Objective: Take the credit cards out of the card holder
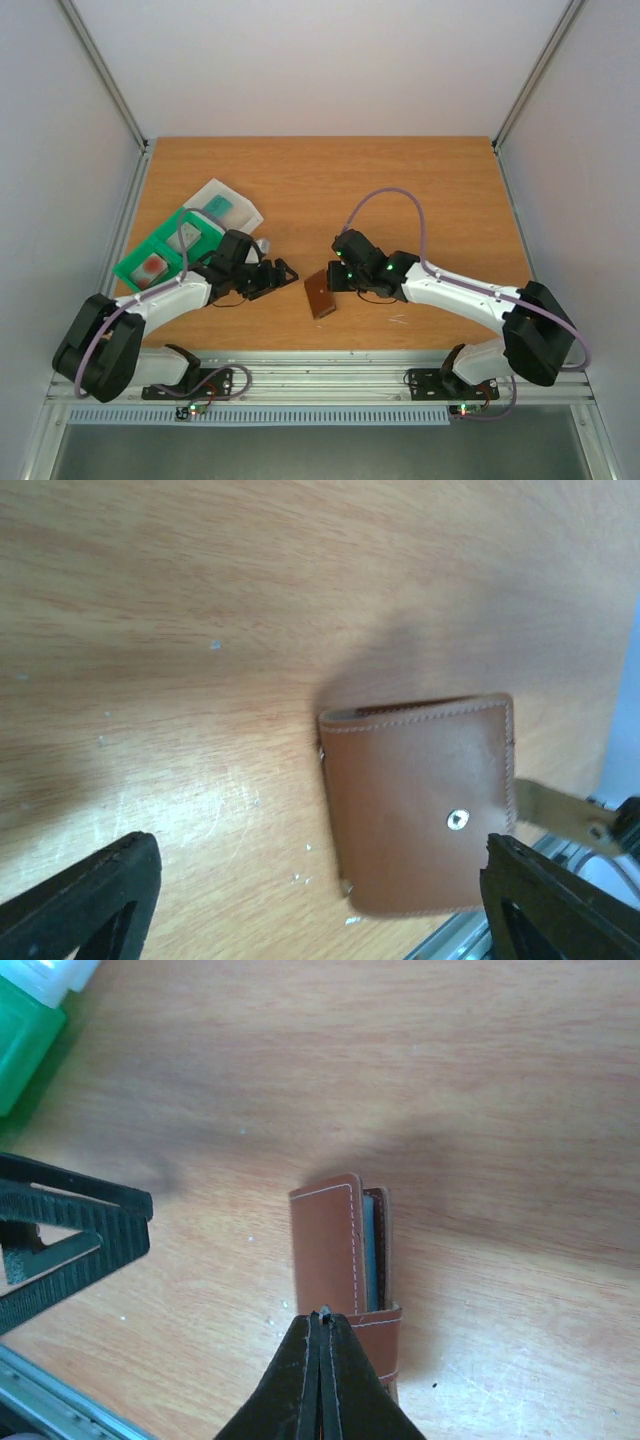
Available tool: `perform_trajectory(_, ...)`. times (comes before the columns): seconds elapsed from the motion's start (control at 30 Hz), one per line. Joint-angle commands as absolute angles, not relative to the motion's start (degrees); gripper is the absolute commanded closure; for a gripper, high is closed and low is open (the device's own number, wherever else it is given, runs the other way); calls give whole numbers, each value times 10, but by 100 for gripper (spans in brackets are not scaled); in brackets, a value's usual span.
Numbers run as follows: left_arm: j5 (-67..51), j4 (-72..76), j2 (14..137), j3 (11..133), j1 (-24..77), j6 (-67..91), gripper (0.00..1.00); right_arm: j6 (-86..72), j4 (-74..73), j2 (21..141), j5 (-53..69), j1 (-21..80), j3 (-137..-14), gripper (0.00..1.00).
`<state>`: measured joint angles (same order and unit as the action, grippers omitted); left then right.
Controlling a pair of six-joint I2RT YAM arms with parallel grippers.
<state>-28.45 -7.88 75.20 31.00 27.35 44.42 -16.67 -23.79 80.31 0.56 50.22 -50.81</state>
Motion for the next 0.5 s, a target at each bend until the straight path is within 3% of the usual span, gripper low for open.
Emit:
perform_trajectory(0.0,-278,-122,722,329,275,422,8,-183,-229,768,-9,506,-498,99)
perform_trajectory(0.2,-328,-115,689,328,275,422,7,-211,-177,747,55,506,-483,99)
perform_trajectory(0.47,-328,-139,674,324,275,413,14,-244,-118,757,108,507,-477,99)
